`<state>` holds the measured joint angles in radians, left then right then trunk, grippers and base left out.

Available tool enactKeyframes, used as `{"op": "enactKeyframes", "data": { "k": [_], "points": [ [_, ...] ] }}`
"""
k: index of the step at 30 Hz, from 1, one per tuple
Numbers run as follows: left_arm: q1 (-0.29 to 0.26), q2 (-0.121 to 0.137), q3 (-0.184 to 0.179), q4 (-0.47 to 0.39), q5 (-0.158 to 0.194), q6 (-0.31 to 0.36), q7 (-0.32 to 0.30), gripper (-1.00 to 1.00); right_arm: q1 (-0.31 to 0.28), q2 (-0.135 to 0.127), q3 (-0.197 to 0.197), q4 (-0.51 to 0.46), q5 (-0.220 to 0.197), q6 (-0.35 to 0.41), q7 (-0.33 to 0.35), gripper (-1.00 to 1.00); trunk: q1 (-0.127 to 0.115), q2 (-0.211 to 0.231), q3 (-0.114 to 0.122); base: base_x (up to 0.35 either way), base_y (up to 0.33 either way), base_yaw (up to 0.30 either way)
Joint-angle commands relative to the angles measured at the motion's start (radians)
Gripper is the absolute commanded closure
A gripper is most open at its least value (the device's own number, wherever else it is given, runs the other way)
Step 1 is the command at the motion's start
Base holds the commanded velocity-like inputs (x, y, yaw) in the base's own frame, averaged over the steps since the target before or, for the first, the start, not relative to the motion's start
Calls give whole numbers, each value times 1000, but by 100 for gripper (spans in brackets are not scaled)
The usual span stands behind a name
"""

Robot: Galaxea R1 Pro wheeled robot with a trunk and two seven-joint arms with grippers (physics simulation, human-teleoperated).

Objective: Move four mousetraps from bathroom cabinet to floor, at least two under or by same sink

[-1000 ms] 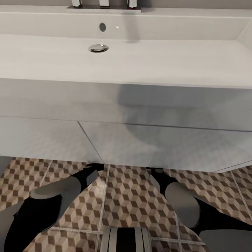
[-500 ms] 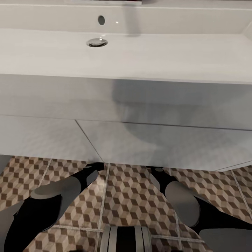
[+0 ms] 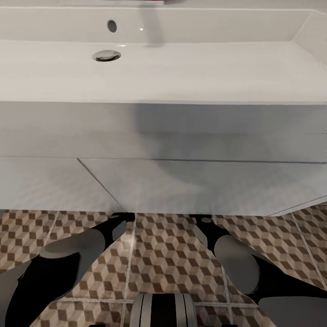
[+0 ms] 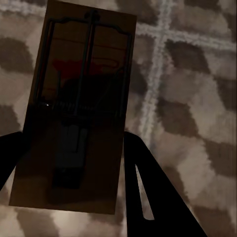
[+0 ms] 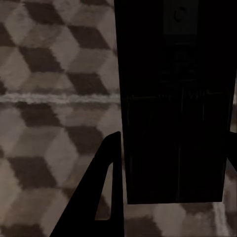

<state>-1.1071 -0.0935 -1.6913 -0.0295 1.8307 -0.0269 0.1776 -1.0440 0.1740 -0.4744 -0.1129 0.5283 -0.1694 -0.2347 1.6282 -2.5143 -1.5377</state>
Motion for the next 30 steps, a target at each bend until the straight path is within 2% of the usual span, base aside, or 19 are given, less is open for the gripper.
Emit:
{"op": "enactKeyframes", "data": {
  "k": [1, 8, 22, 30],
  "points": [
    [0, 0, -8, -3, 5, -2, 7, 100, -1, 0, -9, 1, 7, -4, 0, 100, 0, 0, -1, 0, 0, -36],
    [0, 1, -8, -3, 5, -2, 6, 100, -1, 0, -9, 1, 7, -4, 0, 100, 0, 0, -1, 0, 0, -11],
    [0, 1, -8, -3, 5, -2, 6, 100, 0, 0, -9, 1, 7, -4, 0, 100, 0, 0, -21, 0, 0, 0],
    [-1, 2, -8, -2, 6, -2, 6, 100, 0, 0, -9, 1, 7, -4, 0, 100, 0, 0, -24, 0, 0, 0]
  ]
}}
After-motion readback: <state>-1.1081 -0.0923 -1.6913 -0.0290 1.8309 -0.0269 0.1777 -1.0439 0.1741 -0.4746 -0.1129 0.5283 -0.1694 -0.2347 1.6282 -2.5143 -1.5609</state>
